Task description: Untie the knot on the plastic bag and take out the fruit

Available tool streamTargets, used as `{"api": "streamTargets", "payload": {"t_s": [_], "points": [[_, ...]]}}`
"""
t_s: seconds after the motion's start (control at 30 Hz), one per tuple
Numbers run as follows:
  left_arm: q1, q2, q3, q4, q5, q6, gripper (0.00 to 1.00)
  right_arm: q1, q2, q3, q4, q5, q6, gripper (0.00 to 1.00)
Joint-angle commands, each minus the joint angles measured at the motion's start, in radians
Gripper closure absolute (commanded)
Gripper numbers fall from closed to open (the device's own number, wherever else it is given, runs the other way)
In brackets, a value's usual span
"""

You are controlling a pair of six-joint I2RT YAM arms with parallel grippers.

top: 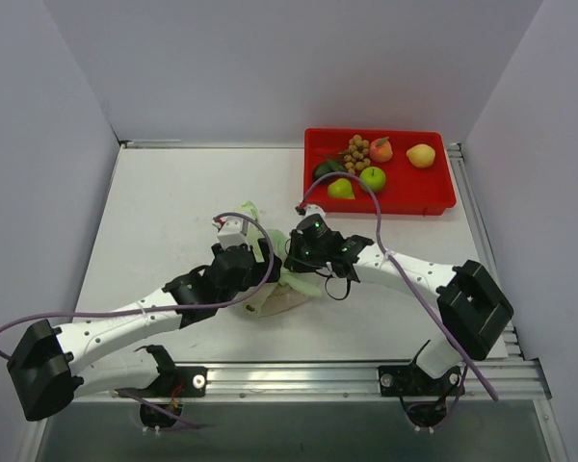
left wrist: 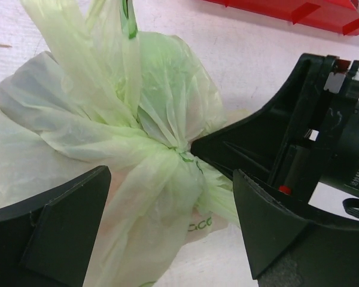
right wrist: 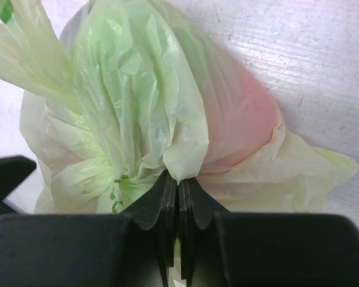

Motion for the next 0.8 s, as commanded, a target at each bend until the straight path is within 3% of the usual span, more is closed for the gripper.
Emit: {"api": "streamTargets", "payload": {"t_s": [0.0, 0.3, 0.6, 0.7, 0.73, 0.77], "points": [[-0.062, -0.037, -0.014, -0.034, -0.189, -0.121, 0.06, 0.018, -0.054, -0.018, 0.062, 0.079, 0.044, 1.00], [-0.061, -0.026, -0.089, -0.052, -0.158, -0.263, 0.14, 0.041, -0.079, -0.043, 0.093, 0.134, 0.053, 1.00], [-0.061, 0.070, -0.126, 0.121, -0.018, -0.270, 0.26, 0.057, -0.082, -0.060, 0.121, 0.141, 0.062, 1.00], [-0.061, 0.081, -0.141, 0.162, -0.015, -0.270, 0.46, 0.058, -0.085, -0.060, 0.130, 0.137, 0.058, 1.00], [-0.062, 0.080, -0.143, 0.158, -0.021, -0.268, 0.65, 0.058, -0.088, -0.064, 0.128, 0.147, 0.053, 1.00], [-0.061, 0.066, -0.143, 0.155, -0.037, -0.265, 0.75, 0.057, -0.092, -0.064, 0.124, 0.157, 0.050, 1.00]]}}
